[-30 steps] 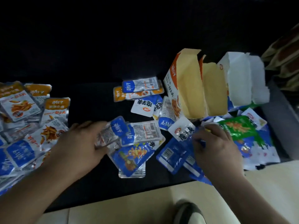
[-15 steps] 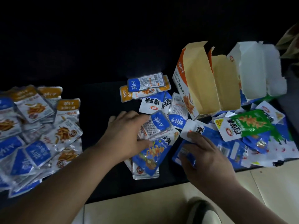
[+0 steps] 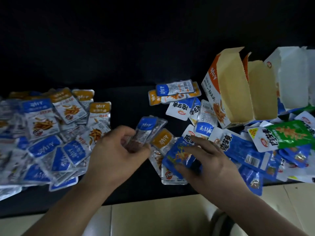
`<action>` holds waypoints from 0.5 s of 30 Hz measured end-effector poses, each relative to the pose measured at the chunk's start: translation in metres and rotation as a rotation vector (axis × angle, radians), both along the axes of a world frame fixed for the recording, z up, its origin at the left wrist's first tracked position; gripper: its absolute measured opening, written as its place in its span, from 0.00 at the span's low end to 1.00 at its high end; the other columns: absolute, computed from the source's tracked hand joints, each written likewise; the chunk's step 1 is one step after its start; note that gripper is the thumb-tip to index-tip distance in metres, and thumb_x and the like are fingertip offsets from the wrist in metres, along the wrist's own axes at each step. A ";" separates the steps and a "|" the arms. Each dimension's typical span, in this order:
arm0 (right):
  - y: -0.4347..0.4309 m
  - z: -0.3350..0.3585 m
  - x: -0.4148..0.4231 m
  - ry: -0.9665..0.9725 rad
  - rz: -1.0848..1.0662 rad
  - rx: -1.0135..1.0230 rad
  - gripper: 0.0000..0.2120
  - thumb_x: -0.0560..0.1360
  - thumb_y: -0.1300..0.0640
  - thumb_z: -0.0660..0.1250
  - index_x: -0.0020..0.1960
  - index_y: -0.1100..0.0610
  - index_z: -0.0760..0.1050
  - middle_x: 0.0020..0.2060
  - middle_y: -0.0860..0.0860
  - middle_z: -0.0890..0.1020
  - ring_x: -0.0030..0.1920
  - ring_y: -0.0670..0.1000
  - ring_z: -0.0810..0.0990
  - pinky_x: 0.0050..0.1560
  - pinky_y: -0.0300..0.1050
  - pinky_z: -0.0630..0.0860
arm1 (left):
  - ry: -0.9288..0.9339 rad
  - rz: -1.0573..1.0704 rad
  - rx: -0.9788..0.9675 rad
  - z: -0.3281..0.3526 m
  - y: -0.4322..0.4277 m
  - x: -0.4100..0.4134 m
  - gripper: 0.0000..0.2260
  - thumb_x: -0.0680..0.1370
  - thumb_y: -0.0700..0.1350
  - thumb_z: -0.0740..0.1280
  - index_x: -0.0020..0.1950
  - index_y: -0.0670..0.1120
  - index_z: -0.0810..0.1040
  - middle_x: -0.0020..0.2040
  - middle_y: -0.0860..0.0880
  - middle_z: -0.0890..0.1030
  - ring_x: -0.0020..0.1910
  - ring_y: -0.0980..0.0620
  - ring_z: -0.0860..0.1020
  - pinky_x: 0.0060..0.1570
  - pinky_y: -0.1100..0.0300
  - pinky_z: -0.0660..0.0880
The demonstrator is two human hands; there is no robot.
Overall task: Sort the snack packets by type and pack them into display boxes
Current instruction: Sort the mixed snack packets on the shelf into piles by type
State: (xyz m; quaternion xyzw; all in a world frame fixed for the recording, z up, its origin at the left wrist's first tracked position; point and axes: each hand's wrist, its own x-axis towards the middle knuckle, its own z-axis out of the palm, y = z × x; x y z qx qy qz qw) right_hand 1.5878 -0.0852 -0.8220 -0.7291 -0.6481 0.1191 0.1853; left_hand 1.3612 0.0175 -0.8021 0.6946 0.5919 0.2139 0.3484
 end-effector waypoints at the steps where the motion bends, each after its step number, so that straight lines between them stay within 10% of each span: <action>1: 0.005 -0.001 -0.007 -0.002 0.025 -0.091 0.29 0.73 0.30 0.63 0.67 0.46 0.78 0.73 0.48 0.74 0.73 0.55 0.74 0.57 0.58 0.83 | -0.011 0.005 -0.009 -0.001 -0.005 -0.005 0.13 0.68 0.57 0.78 0.47 0.60 0.78 0.46 0.70 0.81 0.46 0.69 0.79 0.38 0.69 0.74; 5: 0.021 -0.005 -0.018 -0.078 0.029 -0.430 0.35 0.77 0.32 0.64 0.80 0.41 0.60 0.83 0.43 0.53 0.83 0.45 0.48 0.77 0.49 0.66 | -0.008 0.006 0.000 -0.008 -0.017 -0.018 0.18 0.68 0.60 0.77 0.54 0.58 0.81 0.44 0.63 0.82 0.46 0.65 0.80 0.40 0.67 0.75; 11: 0.012 -0.009 -0.018 -0.098 0.001 -0.092 0.15 0.75 0.49 0.60 0.48 0.52 0.84 0.57 0.48 0.86 0.56 0.52 0.86 0.38 0.48 0.83 | -0.031 0.002 0.025 -0.013 -0.022 -0.025 0.21 0.68 0.61 0.77 0.57 0.56 0.81 0.46 0.62 0.82 0.47 0.64 0.80 0.42 0.61 0.79; 15: 0.004 -0.017 -0.023 -0.089 0.035 -0.162 0.23 0.75 0.32 0.62 0.60 0.46 0.80 0.70 0.47 0.78 0.75 0.50 0.72 0.56 0.54 0.82 | -0.022 -0.031 0.016 -0.014 -0.025 -0.017 0.22 0.67 0.66 0.73 0.57 0.58 0.80 0.47 0.61 0.81 0.45 0.63 0.81 0.42 0.56 0.81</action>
